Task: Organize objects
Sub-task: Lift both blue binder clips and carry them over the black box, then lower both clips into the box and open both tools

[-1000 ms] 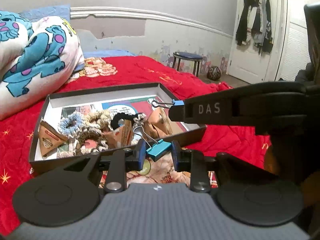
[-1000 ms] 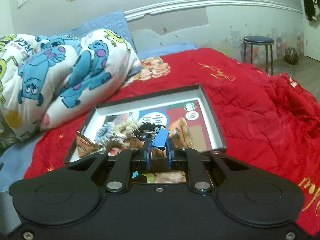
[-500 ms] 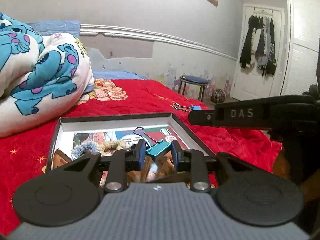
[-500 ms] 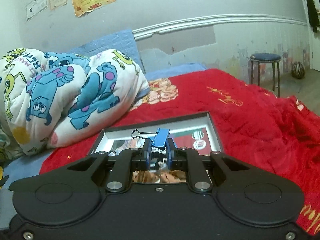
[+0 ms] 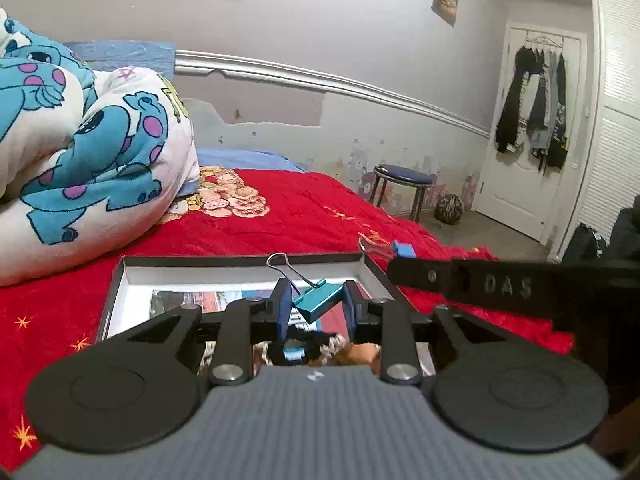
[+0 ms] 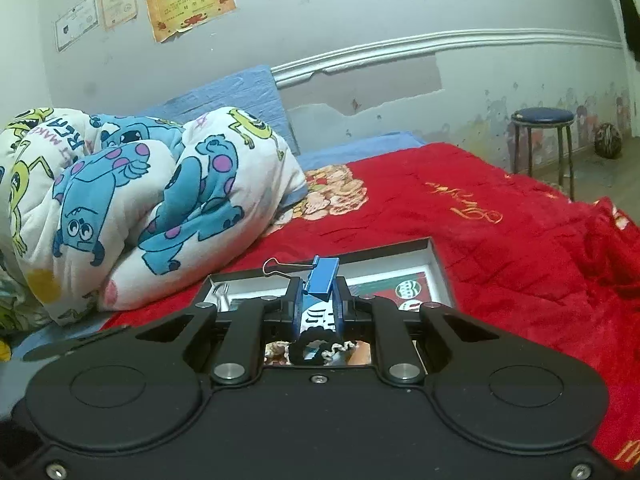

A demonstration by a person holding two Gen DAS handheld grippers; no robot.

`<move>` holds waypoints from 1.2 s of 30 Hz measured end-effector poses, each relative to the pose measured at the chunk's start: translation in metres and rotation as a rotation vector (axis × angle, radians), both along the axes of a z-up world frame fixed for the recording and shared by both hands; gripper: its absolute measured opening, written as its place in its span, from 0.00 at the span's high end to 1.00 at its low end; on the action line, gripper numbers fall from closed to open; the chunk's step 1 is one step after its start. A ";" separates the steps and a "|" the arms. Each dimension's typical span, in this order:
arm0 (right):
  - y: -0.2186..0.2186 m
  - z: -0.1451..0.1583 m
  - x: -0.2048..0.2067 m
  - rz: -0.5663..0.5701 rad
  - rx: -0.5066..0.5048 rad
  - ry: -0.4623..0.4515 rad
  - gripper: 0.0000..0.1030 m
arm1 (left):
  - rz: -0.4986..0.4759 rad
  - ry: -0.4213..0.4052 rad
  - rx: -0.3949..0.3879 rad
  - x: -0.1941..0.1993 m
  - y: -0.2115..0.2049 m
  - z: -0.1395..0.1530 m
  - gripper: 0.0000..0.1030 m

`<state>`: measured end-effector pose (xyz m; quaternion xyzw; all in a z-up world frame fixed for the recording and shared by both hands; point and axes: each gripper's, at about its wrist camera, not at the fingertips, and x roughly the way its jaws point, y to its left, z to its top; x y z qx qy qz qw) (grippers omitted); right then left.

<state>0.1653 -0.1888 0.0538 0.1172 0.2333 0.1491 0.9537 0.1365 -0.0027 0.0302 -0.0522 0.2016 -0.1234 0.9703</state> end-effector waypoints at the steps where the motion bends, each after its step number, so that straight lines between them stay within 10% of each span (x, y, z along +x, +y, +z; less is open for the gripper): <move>1: 0.000 0.000 0.003 -0.005 0.006 -0.003 0.85 | 0.004 -0.001 -0.001 0.004 0.000 0.001 0.70; 36: 0.004 -0.063 0.100 -0.049 0.038 0.215 0.85 | 0.129 0.141 0.048 0.081 0.008 -0.055 0.69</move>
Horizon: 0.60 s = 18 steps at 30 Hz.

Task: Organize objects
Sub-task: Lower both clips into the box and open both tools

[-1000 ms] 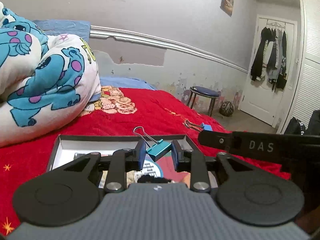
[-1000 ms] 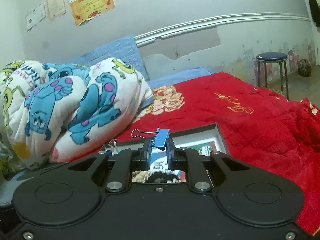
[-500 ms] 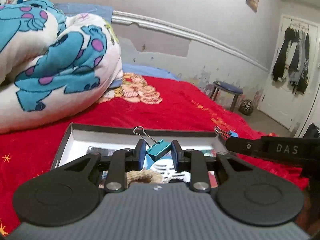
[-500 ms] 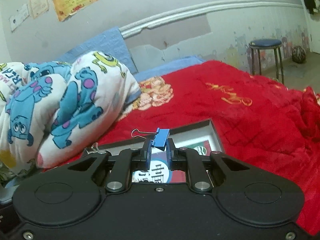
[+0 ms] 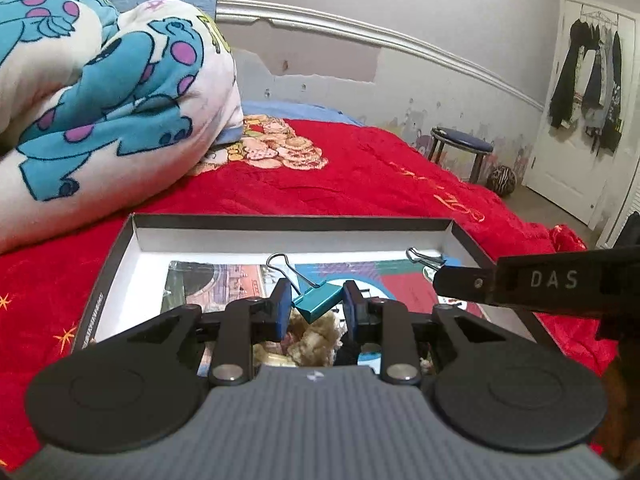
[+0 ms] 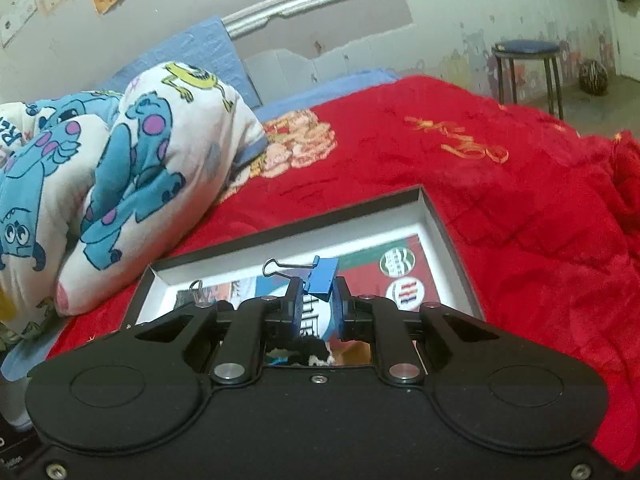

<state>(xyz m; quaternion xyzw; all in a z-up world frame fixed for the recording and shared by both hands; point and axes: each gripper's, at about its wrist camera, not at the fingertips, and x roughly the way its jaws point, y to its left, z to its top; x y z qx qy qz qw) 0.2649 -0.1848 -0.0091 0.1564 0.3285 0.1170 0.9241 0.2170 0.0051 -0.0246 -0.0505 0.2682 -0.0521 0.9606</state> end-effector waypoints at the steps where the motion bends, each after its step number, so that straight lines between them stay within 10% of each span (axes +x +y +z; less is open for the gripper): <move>1: 0.000 -0.002 0.001 0.000 0.003 0.010 0.85 | -0.001 0.011 0.000 0.001 0.000 -0.002 0.69; 6: 0.000 -0.008 0.002 0.000 0.016 0.041 0.85 | 0.012 0.043 0.017 0.002 -0.001 -0.008 0.67; 18: -0.001 -0.019 0.004 -0.003 0.054 0.094 0.83 | 0.006 0.079 0.034 0.005 -0.002 -0.019 0.26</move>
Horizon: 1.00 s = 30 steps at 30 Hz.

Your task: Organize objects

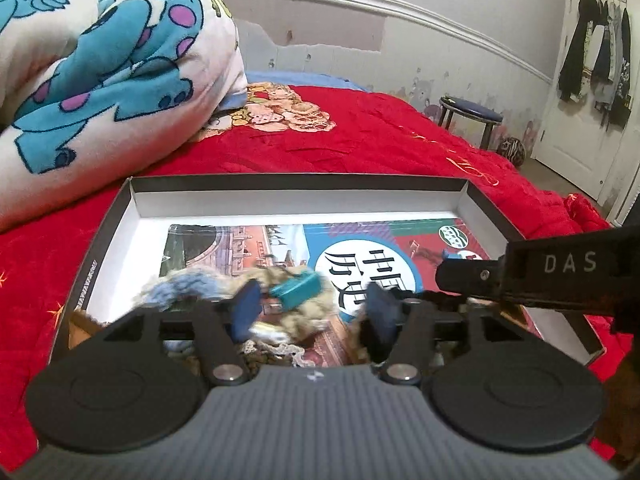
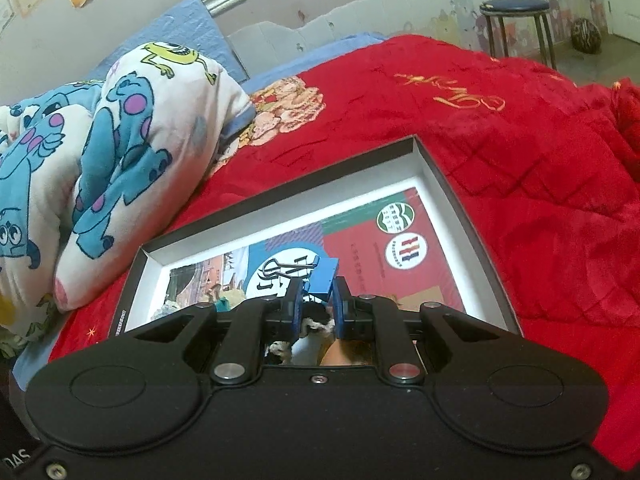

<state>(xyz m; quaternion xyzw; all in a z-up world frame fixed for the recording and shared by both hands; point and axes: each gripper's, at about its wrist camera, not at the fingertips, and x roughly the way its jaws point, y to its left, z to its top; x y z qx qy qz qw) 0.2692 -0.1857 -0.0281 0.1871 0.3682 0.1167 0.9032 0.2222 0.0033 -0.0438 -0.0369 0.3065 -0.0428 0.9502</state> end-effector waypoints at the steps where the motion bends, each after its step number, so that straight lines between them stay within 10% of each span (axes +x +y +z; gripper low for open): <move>1: 0.000 0.000 0.000 -0.004 0.004 0.002 0.83 | 0.004 -0.002 -0.001 -0.001 0.000 0.000 0.22; 13: -0.012 0.007 -0.009 -0.014 0.074 -0.027 0.56 | 0.076 -0.031 0.058 -0.013 0.004 0.007 0.00; 30: -0.009 0.058 -0.109 0.000 0.015 -0.257 0.10 | 0.150 -0.098 -0.003 -0.121 0.025 0.053 0.00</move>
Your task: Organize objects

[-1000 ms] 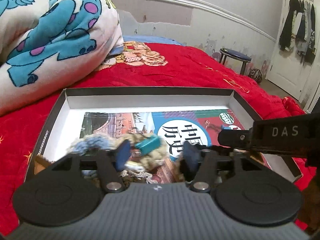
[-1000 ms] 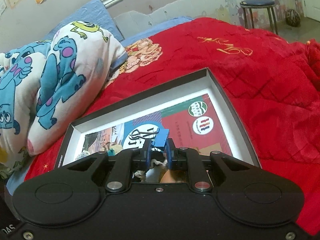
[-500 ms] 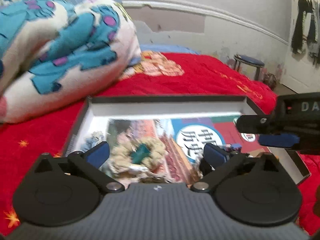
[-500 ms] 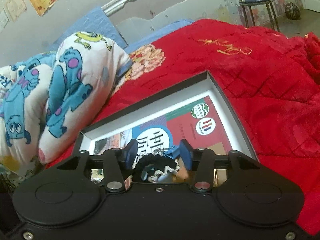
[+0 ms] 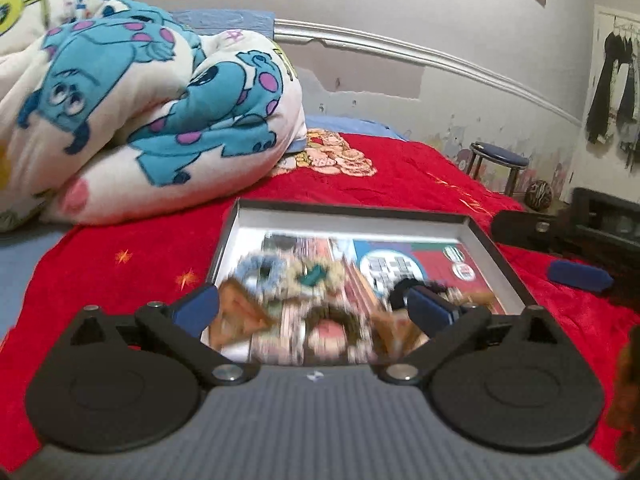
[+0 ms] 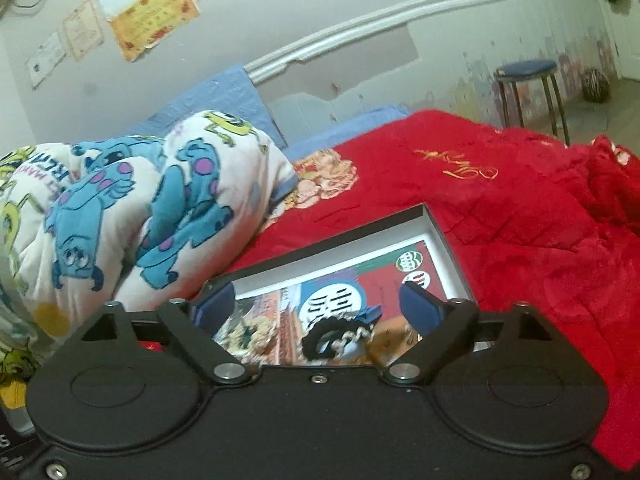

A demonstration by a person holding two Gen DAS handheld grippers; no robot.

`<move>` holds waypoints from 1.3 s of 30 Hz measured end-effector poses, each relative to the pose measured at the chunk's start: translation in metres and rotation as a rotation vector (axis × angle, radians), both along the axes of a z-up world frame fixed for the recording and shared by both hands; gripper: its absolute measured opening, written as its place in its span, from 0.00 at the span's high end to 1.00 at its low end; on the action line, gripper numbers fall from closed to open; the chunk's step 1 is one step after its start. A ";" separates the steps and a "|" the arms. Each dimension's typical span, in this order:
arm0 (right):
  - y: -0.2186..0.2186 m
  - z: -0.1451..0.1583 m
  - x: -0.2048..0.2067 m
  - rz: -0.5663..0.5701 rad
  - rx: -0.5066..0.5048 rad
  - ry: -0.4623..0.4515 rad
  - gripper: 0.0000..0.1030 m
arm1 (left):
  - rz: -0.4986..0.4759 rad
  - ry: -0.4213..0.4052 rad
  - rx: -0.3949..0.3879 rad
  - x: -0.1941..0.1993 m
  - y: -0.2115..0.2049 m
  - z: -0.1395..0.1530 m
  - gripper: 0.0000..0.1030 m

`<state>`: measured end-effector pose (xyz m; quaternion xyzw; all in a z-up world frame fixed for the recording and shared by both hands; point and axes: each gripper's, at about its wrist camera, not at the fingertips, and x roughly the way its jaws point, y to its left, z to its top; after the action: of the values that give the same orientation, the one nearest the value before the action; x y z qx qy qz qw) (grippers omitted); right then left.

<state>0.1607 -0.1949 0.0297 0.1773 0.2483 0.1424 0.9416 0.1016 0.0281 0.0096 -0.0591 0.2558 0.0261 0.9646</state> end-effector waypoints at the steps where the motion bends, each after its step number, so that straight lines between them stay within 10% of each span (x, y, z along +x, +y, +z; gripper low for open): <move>1: 0.004 0.000 -0.009 0.009 -0.027 -0.008 0.08 | 0.006 0.005 -0.009 -0.011 0.000 -0.002 0.00; 12: 0.005 -0.015 -0.071 -0.050 -0.248 -0.062 0.00 | -0.002 0.015 0.104 -0.059 -0.023 -0.014 0.00; 20: -0.009 -0.031 -0.085 -0.111 -0.193 0.008 0.00 | -0.006 0.009 0.236 -0.067 -0.047 -0.024 0.00; 39: 0.006 -0.043 -0.087 -0.113 -0.291 0.048 0.00 | 0.013 0.176 0.016 -0.057 -0.016 -0.027 0.00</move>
<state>0.0740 -0.1885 -0.0135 0.0561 0.2785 0.0474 0.9576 0.0444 0.0126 -0.0171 -0.0507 0.3390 0.0397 0.9386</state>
